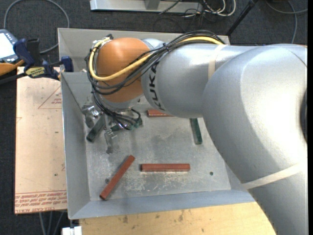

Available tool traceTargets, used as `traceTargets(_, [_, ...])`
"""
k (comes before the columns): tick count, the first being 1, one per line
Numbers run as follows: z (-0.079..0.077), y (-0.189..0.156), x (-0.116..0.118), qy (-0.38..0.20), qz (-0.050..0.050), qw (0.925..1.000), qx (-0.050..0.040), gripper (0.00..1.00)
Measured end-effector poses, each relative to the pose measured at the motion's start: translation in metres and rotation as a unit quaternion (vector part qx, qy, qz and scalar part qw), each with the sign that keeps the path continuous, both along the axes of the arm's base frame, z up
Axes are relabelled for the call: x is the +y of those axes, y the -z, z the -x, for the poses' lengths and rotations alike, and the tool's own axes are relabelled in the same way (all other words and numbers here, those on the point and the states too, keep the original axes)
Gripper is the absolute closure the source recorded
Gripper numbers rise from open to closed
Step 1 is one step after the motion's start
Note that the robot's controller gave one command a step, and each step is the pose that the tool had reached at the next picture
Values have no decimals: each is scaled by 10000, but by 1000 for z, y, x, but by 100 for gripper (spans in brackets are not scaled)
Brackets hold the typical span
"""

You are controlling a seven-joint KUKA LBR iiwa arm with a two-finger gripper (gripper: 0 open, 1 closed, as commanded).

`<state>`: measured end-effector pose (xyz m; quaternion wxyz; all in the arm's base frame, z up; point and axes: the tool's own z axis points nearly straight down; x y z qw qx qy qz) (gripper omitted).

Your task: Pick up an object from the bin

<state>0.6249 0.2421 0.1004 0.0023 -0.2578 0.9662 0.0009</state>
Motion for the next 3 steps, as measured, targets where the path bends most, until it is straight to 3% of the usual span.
traceTargets(1, [-20, 31, 1, -574, 3, 9984, 1, 0])
traceTargets(2, [-21, 31, 2, -557, -2, 9984, 0, 0])
traceTargets(3, [-21, 30, 1, -557, -4, 9984, -2, 100])
